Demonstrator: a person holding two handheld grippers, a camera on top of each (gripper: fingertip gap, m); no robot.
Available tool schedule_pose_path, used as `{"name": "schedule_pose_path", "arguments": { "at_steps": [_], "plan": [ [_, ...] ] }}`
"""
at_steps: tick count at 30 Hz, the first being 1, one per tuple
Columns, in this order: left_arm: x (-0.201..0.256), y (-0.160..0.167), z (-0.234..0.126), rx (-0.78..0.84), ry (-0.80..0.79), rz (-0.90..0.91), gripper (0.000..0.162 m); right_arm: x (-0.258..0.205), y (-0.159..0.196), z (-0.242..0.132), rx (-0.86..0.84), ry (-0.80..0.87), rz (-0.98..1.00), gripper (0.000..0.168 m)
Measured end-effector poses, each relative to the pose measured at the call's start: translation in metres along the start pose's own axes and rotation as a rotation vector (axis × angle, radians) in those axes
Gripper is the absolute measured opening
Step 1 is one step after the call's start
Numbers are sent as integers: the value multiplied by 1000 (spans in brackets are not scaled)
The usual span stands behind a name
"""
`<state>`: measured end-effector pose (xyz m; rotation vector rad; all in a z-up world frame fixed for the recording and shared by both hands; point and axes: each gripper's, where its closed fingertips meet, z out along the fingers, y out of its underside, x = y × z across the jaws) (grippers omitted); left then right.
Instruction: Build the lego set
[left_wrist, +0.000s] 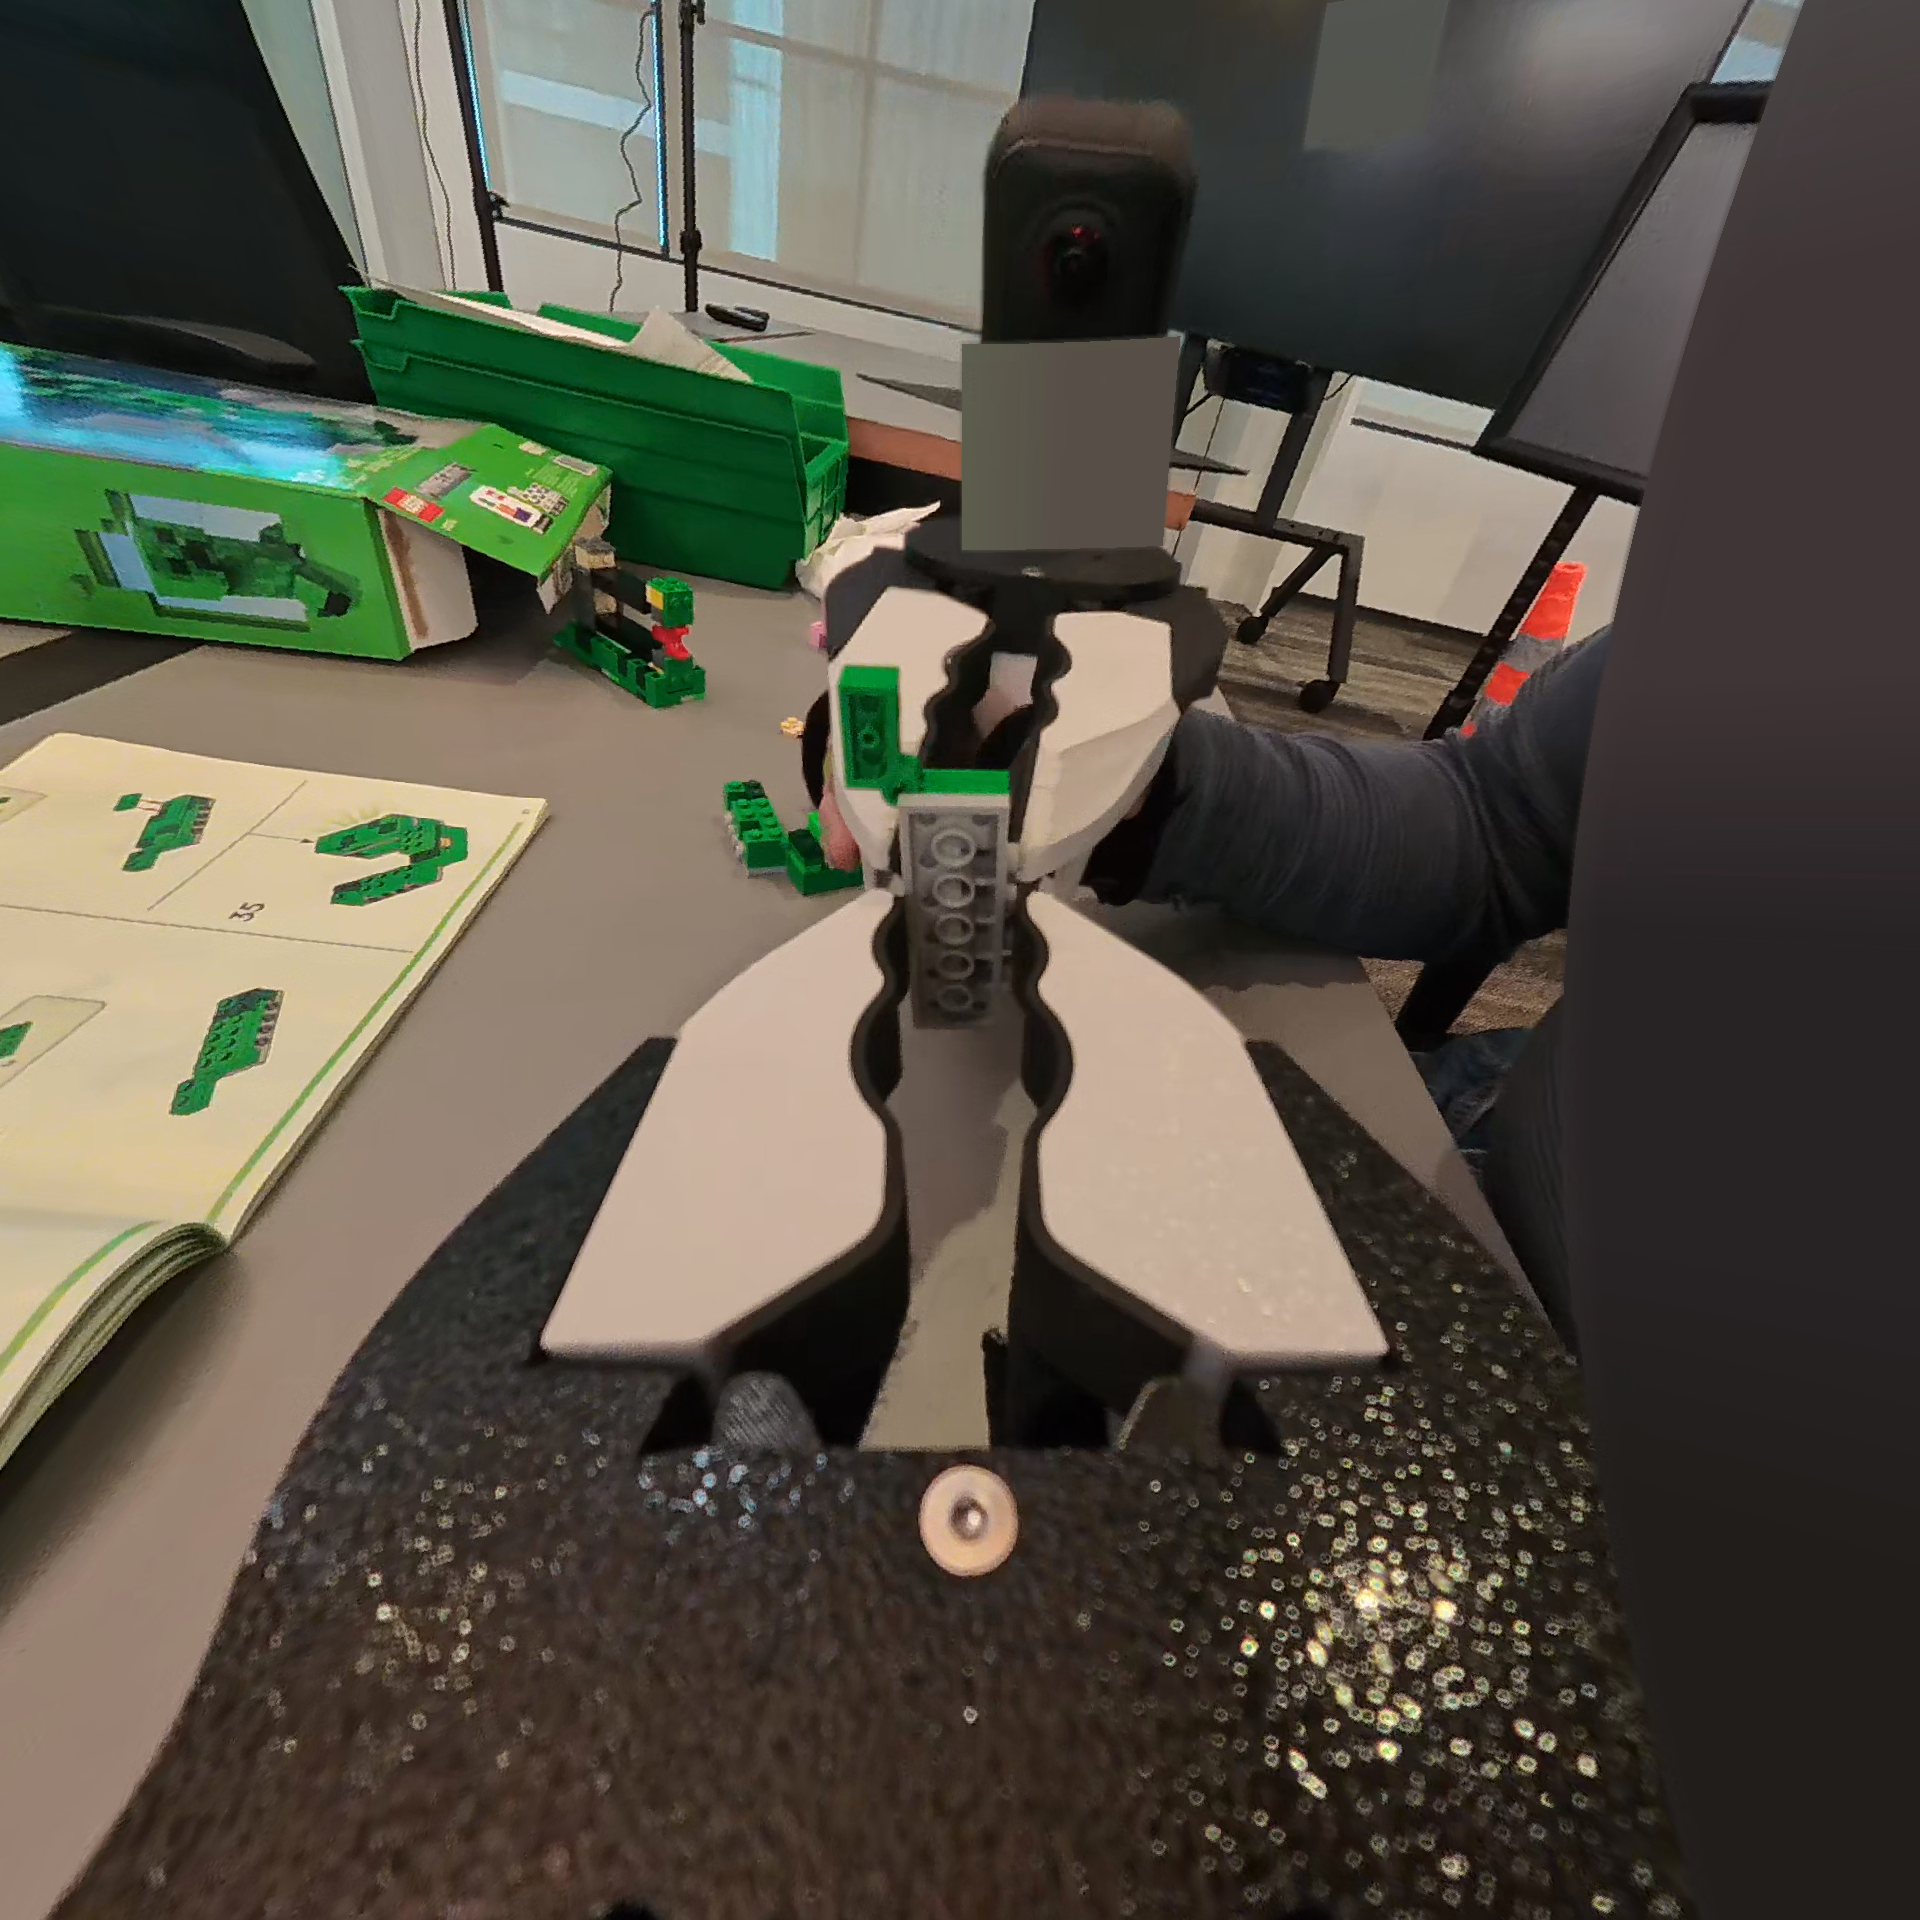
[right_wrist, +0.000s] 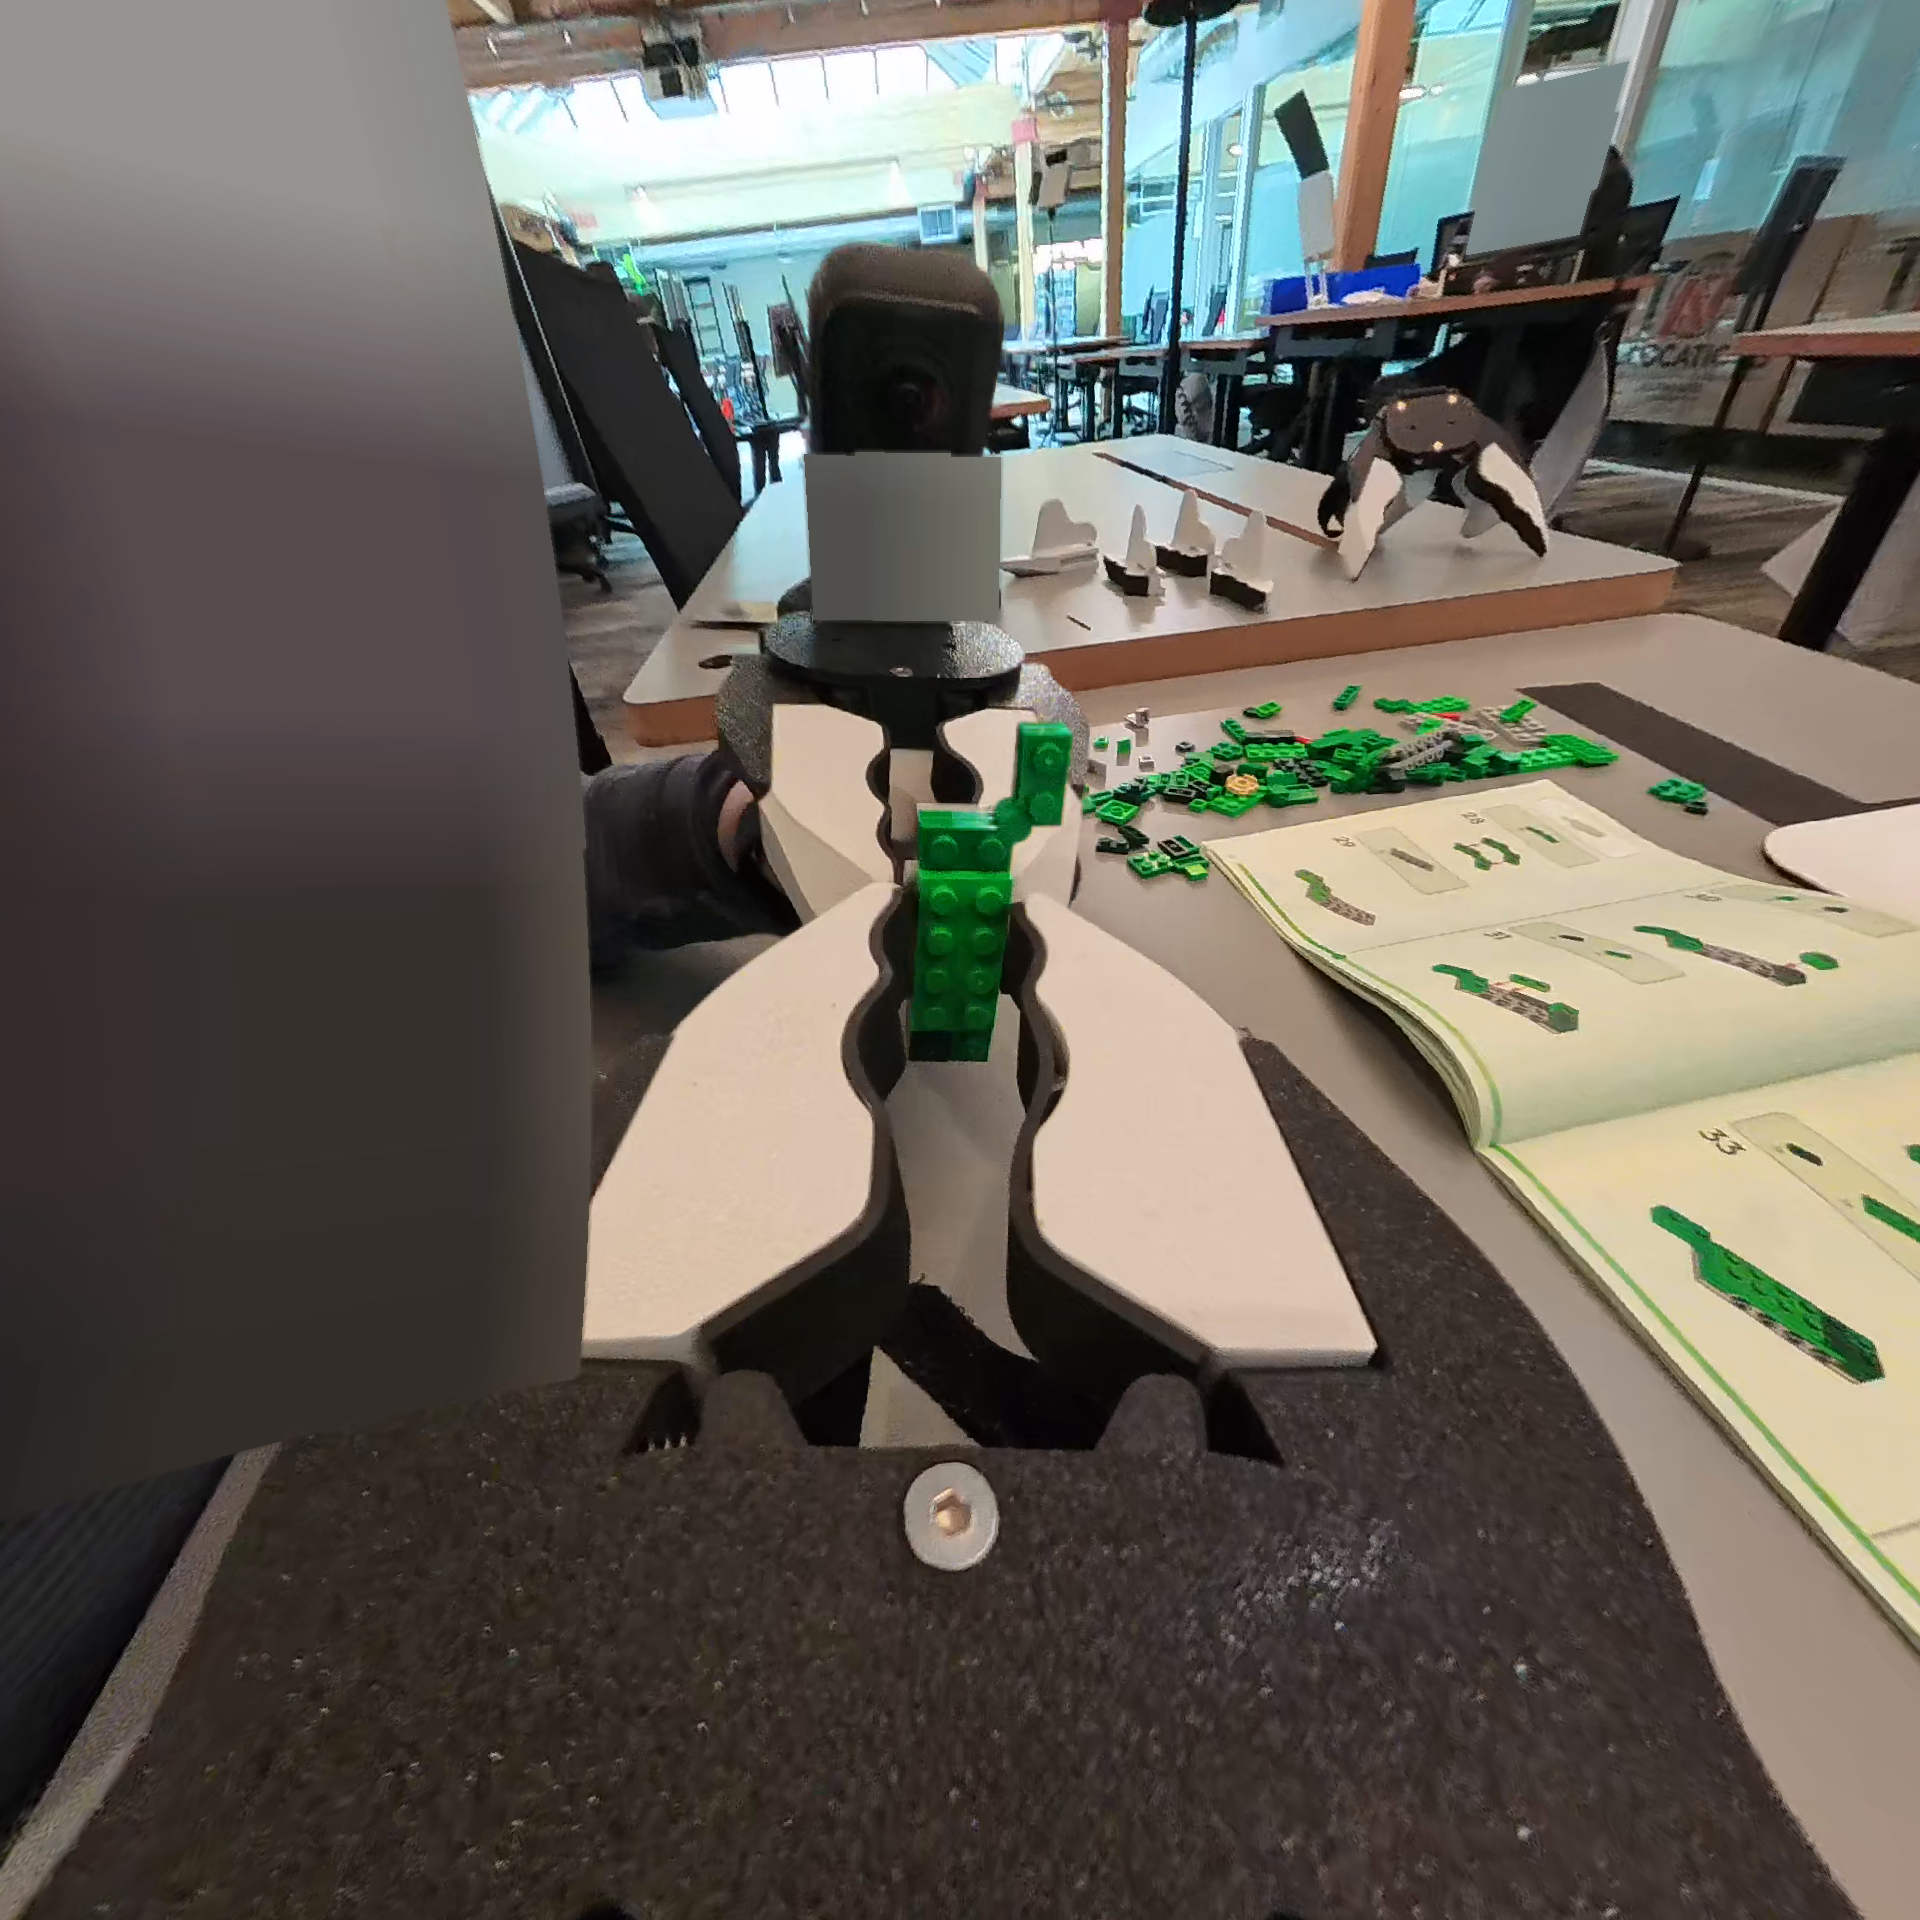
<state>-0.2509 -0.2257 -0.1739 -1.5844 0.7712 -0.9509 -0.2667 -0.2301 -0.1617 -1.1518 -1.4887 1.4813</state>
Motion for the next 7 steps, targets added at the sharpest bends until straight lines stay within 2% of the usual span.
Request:
{"name": "schedule_pose_path", "arguments": {
  "at_steps": [1, 7],
  "plan": [
    [0, 1, 0, -3, -1, -3, 18, 0, 1, 0, -7, 3, 0, 16],
    [0, 2, 0, -3, 11, -24, 18, 1, 1, -1, -7, -7, 25, 16]
  ]
}}
